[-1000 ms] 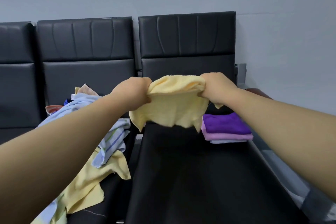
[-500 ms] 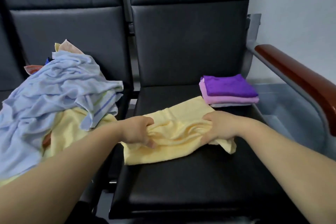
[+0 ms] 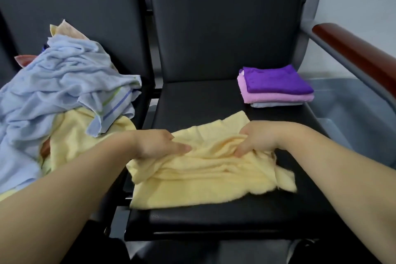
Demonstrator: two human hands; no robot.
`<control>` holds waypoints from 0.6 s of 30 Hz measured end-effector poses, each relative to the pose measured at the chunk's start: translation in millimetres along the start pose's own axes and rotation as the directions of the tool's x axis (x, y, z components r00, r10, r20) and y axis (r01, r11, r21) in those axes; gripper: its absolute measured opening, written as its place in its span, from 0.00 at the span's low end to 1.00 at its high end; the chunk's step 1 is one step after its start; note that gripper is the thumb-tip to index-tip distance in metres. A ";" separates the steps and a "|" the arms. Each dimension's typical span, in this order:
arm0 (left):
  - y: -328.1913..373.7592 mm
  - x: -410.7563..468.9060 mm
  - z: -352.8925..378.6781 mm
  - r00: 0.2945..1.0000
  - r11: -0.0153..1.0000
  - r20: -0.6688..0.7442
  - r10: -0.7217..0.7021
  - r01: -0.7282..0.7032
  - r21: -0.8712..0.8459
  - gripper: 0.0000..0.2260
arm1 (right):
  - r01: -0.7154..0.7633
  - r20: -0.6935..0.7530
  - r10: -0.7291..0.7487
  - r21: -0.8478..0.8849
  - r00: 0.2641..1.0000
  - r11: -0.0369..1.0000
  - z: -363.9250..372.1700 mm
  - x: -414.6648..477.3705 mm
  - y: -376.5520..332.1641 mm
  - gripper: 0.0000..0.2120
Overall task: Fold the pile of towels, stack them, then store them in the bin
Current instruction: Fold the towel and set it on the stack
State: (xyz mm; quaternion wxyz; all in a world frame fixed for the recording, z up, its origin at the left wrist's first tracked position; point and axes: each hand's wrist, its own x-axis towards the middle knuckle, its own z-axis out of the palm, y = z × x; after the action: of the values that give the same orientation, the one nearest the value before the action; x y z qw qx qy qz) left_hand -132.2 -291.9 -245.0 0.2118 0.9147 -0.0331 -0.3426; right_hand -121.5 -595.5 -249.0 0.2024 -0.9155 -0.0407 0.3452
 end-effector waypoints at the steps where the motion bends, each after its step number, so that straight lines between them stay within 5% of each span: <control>1: -4.1 -4.3 0.2 0.998 1.000 0.060 -0.012 0.013 -0.007 0.39 | -0.006 0.072 0.006 -0.002 0.997 1.000 3.5 -5.1 0.3 0.21; 4: -8.6 -15.7 0.7 0.974 0.993 0.212 0.078 -0.057 -0.101 0.24 | 0.001 0.238 -0.018 0.071 0.971 0.997 12.7 -19.0 -1.6 0.20; 6: -9.1 -17.8 -0.3 0.978 0.983 0.166 0.130 -0.105 -0.150 0.16 | 0.015 0.251 -0.059 0.173 0.966 0.985 12.6 -26.0 0.0 0.19; 9: -8.5 -18.5 -2.0 0.989 0.989 0.031 0.146 -0.145 -0.042 0.19 | -0.032 0.195 -0.039 0.347 0.980 0.937 8.3 -29.9 4.4 0.22; 12: -6.3 -18.5 -4.4 0.988 0.992 -0.100 0.122 -0.117 0.049 0.19 | -0.070 0.007 0.074 0.426 0.997 0.902 6.5 -26.8 2.8 0.23; 18: -14.9 -12.3 -9.4 0.958 0.982 -0.263 0.118 -0.073 0.174 0.10 | 0.059 -0.386 0.039 0.239 0.922 0.969 7.6 -16.0 1.5 0.05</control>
State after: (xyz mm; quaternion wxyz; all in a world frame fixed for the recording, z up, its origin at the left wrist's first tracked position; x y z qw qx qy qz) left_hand -136.8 -272.4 -237.2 0.1555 0.9646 -0.0755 -0.1993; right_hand -138.7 -597.7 -244.9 0.3199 -0.9332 0.0387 0.1587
